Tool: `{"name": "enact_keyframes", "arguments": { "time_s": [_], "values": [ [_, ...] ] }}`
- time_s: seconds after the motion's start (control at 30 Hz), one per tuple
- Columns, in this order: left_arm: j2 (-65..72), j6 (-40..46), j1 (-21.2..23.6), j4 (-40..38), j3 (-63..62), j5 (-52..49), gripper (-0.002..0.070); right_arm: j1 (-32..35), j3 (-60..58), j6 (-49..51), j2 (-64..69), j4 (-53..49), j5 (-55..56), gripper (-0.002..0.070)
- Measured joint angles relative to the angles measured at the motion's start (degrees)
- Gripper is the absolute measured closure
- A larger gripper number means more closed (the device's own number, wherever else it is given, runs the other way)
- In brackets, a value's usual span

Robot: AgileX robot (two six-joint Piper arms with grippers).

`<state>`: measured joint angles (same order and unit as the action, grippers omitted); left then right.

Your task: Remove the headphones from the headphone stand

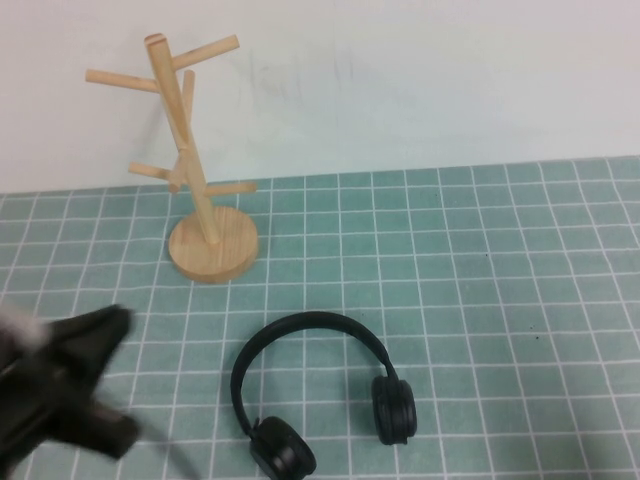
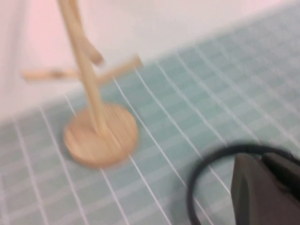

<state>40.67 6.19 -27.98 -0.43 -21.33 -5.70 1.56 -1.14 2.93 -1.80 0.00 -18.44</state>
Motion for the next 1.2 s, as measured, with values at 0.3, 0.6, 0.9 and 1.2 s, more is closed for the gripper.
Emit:
{"name": "enact_keyframes", "arguments": {
  "time_s": [0.3,0.6,0.9,1.2],
  "values": [
    [-23.8,0.1,18.7,-0.9,15.8,9.3,0.0674,0.0,0.0,0.0,0.0,0.0,0.0,0.0684],
    [-39.5,0.0,23.8,-0.8,22.8,6.8,0.0675,0.0,0.0,0.0,0.0,0.0,0.0,0.0685],
    [-41.2,-0.5,23.8,-0.7,22.8,-13.3,0.0675,0.0,0.0,0.0,0.0,0.0,0.0,0.0684],
    [-41.3,-0.5,23.8,-0.6,22.8,-13.8,0.0675,0.0,0.0,0.0,0.0,0.0,0.0,0.0685]
  ]
}}
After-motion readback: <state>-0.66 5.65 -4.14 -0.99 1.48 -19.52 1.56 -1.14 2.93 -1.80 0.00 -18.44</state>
